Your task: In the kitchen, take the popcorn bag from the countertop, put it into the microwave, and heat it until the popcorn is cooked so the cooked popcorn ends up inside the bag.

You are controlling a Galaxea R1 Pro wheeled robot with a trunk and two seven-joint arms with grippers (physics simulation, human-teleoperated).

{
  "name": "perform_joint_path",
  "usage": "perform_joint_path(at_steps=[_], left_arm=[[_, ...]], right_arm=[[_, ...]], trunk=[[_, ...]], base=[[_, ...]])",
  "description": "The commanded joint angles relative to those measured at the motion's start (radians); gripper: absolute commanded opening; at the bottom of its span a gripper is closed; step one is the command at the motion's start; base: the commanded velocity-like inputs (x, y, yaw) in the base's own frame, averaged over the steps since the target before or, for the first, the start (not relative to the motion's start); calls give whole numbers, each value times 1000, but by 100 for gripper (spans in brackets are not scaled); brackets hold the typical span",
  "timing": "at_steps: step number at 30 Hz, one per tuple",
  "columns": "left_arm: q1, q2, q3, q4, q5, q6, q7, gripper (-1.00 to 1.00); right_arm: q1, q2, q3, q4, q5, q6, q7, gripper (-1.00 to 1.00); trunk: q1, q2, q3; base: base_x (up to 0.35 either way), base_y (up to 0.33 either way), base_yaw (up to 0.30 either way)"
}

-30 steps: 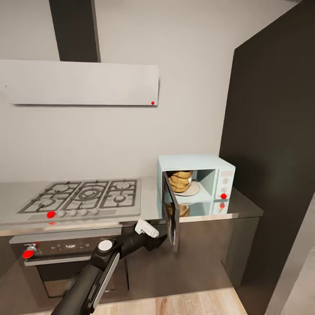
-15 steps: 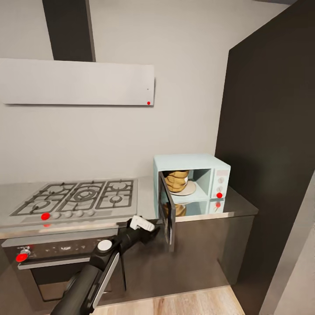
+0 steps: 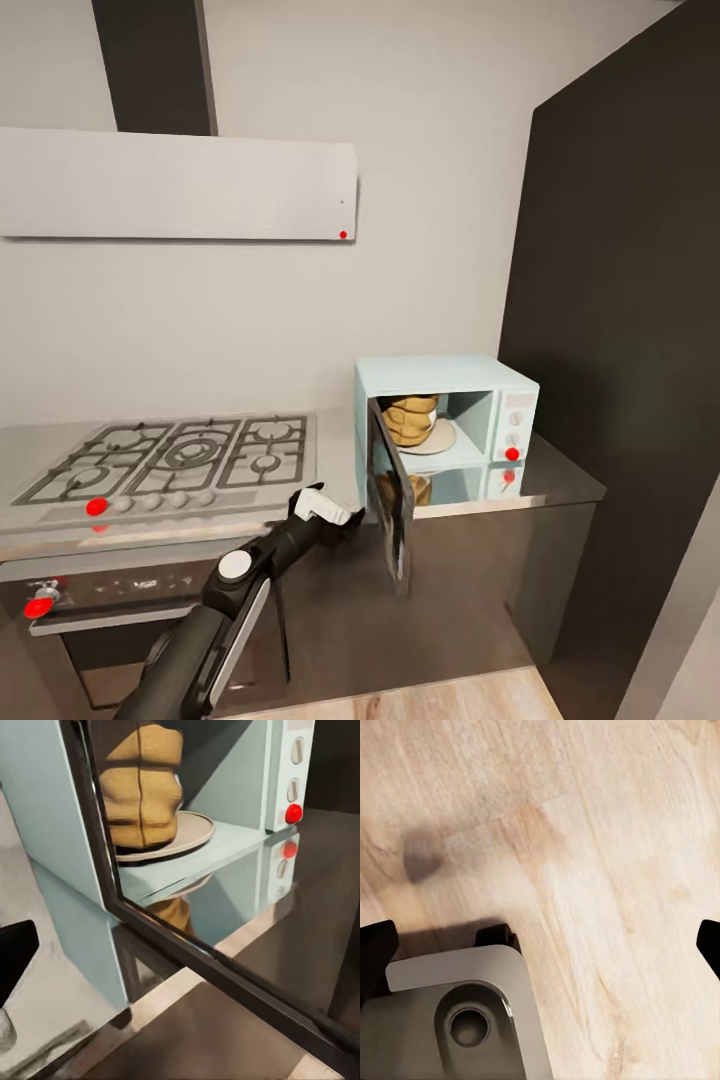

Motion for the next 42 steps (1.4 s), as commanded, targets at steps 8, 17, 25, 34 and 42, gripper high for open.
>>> perform_joint_path(at_steps=[8,17,25,34,42], left_arm=[[0,-7,-11,3,-3,6,-88,100],[0,-17,-8,1,4,9,-273,100],[0,-23,-5,0,-3,7,-261,100],[0,-29,-8,1,-4,8,-260,100],[0,-56,-8,2,-9,8,-258,100]], right_arm=[[-1,0,-7,3,2,-7,4,100],[-1,-1,-7,3,2,-7,4,100],[-1,-1,-7,3,2,-6,4,100],[-1,-4,-7,3,2,-6,4,100],[-1,-2,-7,3,2,-6,4,100]], trunk=[[1,-1,-1],[1,-1,-1],[1,-1,-1],[1,-1,-1],[1,-1,-1]], base=[[141,53,0],[1,0,0],[0,0,0],[89,0,0],[299,0,0]])
